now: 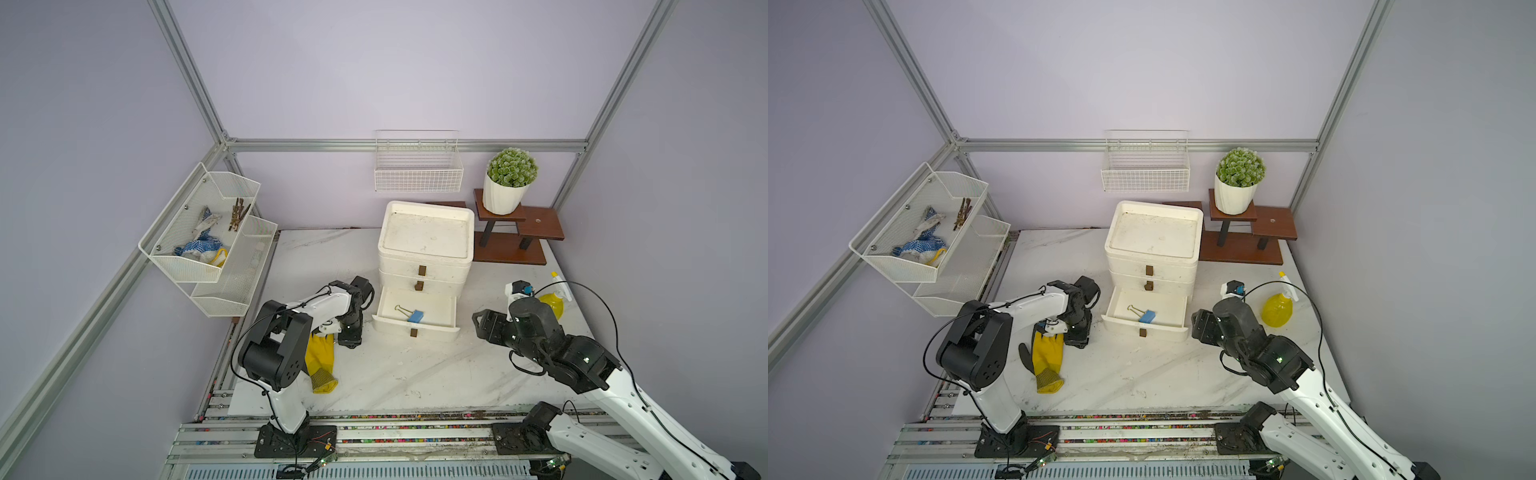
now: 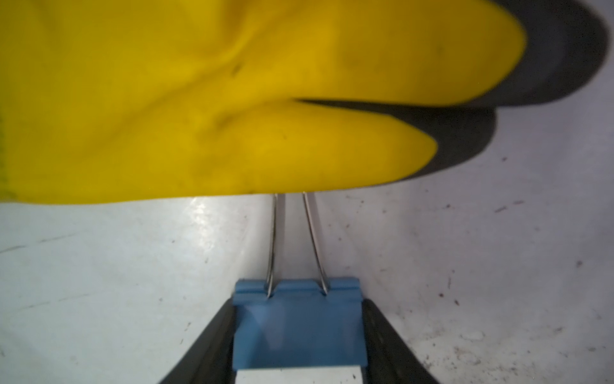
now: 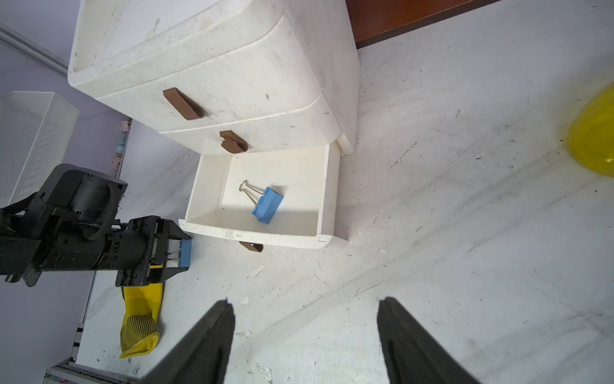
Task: Put the binder clips in the drawer according to color
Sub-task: Pick up the binder clip at the center of the board, then place the binder clip in the drawer.
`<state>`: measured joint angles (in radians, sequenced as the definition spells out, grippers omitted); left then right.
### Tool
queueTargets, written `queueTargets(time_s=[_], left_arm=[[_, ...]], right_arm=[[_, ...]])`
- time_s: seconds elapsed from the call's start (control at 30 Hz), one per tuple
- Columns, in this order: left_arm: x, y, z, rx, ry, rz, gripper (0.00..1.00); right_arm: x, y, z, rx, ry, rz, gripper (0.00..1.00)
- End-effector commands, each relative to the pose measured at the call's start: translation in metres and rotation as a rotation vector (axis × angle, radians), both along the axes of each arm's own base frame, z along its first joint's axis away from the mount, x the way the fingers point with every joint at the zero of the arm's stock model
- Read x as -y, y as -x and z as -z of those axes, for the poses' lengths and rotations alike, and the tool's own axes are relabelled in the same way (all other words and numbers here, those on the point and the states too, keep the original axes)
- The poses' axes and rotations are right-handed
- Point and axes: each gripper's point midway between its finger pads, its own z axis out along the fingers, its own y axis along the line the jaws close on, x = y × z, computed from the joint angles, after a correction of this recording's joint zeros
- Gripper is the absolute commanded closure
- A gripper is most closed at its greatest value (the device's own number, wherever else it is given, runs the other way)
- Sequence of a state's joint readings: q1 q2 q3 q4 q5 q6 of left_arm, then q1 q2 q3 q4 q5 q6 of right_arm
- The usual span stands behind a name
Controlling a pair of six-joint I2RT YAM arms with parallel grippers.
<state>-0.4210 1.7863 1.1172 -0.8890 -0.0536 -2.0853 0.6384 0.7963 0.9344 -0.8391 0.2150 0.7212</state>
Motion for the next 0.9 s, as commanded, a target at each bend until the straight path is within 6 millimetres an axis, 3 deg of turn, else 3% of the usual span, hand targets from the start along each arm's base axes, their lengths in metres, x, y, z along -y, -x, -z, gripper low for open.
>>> queueTargets(time_s=[0.0,0.2,0.37,0.53,0.67,0.87], left_arm=[[-0.004,-0.012,-0.009,0.068,-0.009,-0.191,0.48],[0.011,-0.036,-0.056,0.235,-0.075,-0.050,0.56],[0.044,-0.061,-0.111,0.460,-0.094,0.101,0.56],[0.072,-0.069,-0.159,0.638,-0.111,0.208,0.56],[0.108,-0.076,-0.170,0.743,-0.006,0.265,0.57],[0.168,-0.083,-0.152,0.773,0.149,0.346,0.58]], right_arm=[[0.003,0.001,0.004,-0.009,0.003,0.013,0.26],[0.005,0.000,0.002,-0.002,0.009,0.023,0.26],[0.008,0.000,-0.001,0.007,0.013,0.033,0.26],[0.008,0.000,-0.002,0.008,0.010,0.034,0.26],[0.008,0.001,-0.003,0.011,0.006,0.036,0.26],[0.009,0.002,-0.004,0.013,0.000,0.037,0.26]])
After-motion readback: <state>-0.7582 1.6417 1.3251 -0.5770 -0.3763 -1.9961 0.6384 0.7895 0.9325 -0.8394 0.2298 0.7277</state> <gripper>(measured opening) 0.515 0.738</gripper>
